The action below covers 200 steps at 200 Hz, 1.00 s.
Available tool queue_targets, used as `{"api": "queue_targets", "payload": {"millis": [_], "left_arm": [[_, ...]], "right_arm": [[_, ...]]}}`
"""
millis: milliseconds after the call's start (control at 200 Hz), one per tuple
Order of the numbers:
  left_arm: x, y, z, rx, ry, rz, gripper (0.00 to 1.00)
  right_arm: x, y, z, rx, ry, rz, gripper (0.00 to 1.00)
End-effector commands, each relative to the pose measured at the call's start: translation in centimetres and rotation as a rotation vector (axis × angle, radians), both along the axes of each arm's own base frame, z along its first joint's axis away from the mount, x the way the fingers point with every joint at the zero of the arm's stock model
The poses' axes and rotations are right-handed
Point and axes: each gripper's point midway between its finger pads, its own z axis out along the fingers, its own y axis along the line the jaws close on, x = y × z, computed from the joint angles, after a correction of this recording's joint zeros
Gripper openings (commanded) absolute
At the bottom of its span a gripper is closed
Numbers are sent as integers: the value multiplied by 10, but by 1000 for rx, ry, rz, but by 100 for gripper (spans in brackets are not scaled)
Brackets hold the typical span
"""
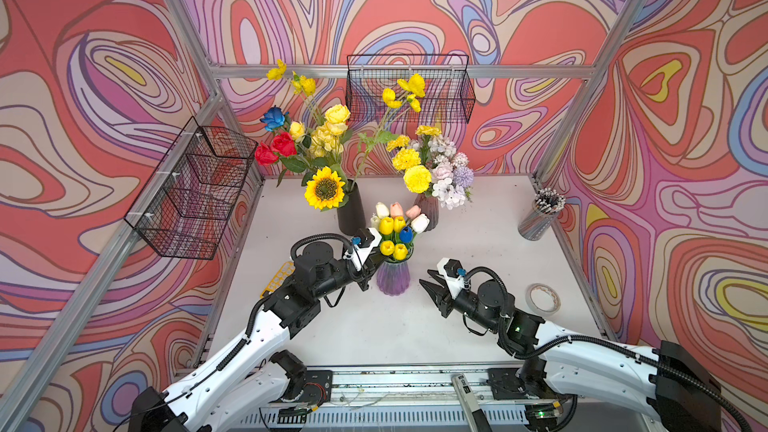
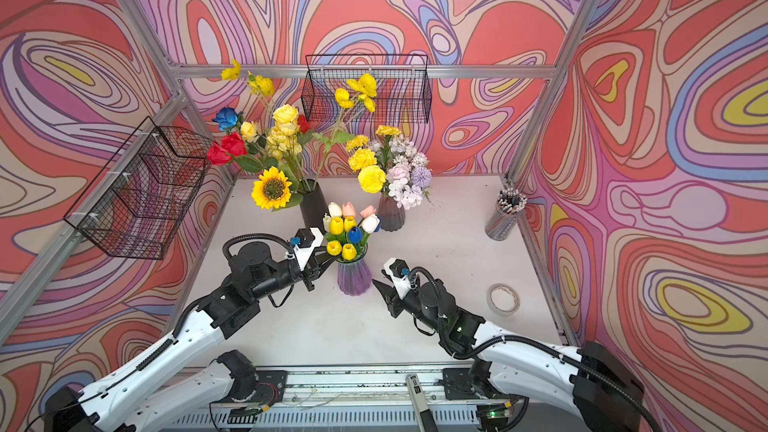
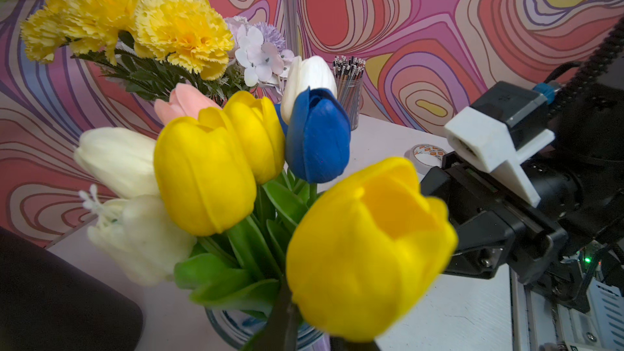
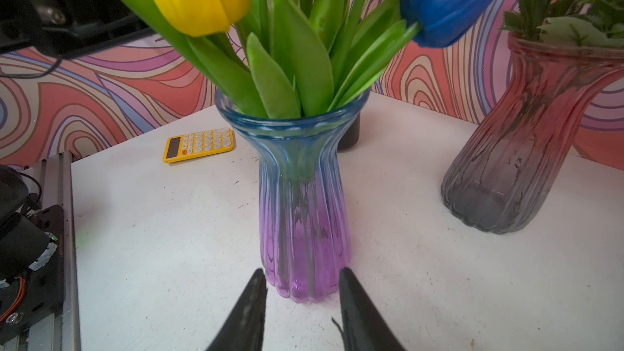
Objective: Pick out yellow flowers from the vase
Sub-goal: Pick up the flower from the vase.
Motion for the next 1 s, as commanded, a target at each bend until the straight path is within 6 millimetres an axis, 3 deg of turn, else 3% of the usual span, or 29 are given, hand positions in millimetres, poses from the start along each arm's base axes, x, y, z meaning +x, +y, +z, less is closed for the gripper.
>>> {"api": "queue_targets", "payload": {"millis": [0,371,521,821,997], "left_arm": [[-1,-3,4,-24,-24,-22,15],[-3,2,8,-37,-37,-4,2],[-5,4,13,-38,-41,7,0],[-10,12,41,-10,-73,21,0],[-14,19,65,29,-38,38,0]], "right_arm": [[1,0,3,16,-9,-7,37],[2,2,5,17,-12,-7,36],[0,6,7,13,-20,19,40],[-21,16,19,8,-65,159,53],[-28,19,21,-23,-76,206,56]]}}
